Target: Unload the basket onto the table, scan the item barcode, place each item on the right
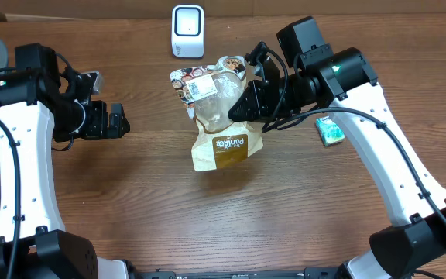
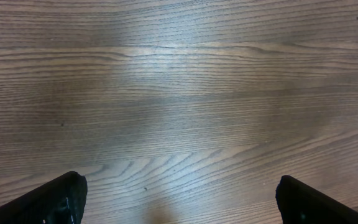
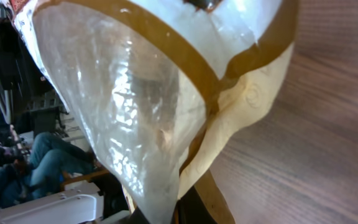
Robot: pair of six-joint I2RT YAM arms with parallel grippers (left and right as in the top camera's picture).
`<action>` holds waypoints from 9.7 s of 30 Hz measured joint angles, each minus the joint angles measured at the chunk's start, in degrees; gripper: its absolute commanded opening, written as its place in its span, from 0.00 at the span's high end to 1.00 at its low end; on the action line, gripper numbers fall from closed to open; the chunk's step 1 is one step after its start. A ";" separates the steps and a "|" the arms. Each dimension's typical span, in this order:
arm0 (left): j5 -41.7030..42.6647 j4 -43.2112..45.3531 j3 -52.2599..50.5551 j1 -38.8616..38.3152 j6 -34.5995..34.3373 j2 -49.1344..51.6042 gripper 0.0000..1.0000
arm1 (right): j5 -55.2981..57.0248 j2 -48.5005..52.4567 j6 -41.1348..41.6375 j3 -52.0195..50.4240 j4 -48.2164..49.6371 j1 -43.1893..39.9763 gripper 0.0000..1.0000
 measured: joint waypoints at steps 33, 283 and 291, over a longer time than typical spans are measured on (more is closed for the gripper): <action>-0.02 0.02 0.00 0.00 0.00 0.00 0.01 | 72.83 39.74 -37.68 36.89 45.29 7.06 0.96; 0.74 6.62 -0.20 -0.20 0.00 -1.46 0.01 | 28.00 -98.53 0.46 -101.68 68.54 -19.19 0.00; 2.40 26.95 -7.96 -4.92 0.24 -17.11 0.01 | 28.00 -98.53 0.48 -101.68 68.52 -19.21 0.00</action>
